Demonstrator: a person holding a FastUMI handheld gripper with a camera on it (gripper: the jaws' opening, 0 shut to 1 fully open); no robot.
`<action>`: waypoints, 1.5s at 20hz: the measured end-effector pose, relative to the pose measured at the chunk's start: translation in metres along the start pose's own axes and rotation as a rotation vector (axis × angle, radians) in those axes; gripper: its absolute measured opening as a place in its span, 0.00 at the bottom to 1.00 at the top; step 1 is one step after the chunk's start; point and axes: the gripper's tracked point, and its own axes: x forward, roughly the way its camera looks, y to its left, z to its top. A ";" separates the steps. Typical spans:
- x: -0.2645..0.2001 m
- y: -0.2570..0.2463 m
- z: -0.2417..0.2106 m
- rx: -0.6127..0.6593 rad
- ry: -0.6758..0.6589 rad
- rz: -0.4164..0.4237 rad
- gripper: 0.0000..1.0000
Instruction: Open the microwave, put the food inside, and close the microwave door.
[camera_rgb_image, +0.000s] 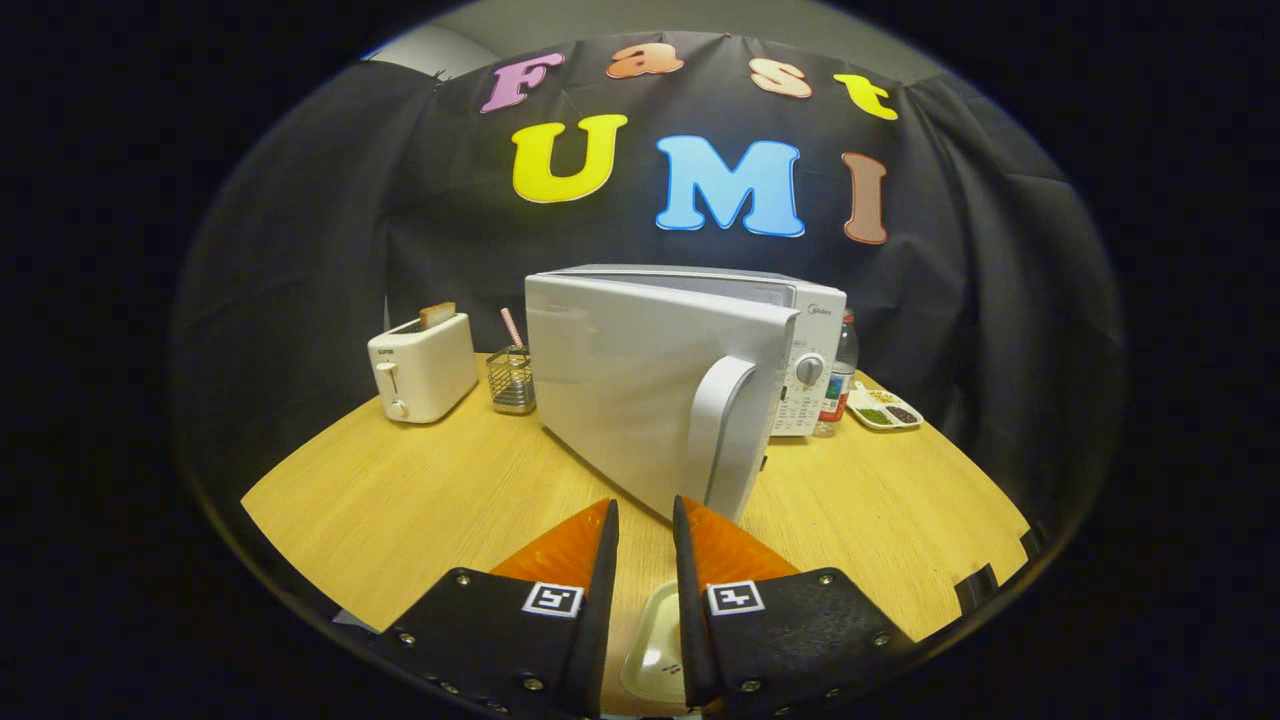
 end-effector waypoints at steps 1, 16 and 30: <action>0.005 -0.009 0.004 -0.001 0.000 -0.028 0.31; 0.041 -0.005 0.015 0.021 0.025 -0.060 0.22; -0.003 0.149 -0.015 -0.158 0.050 0.113 0.21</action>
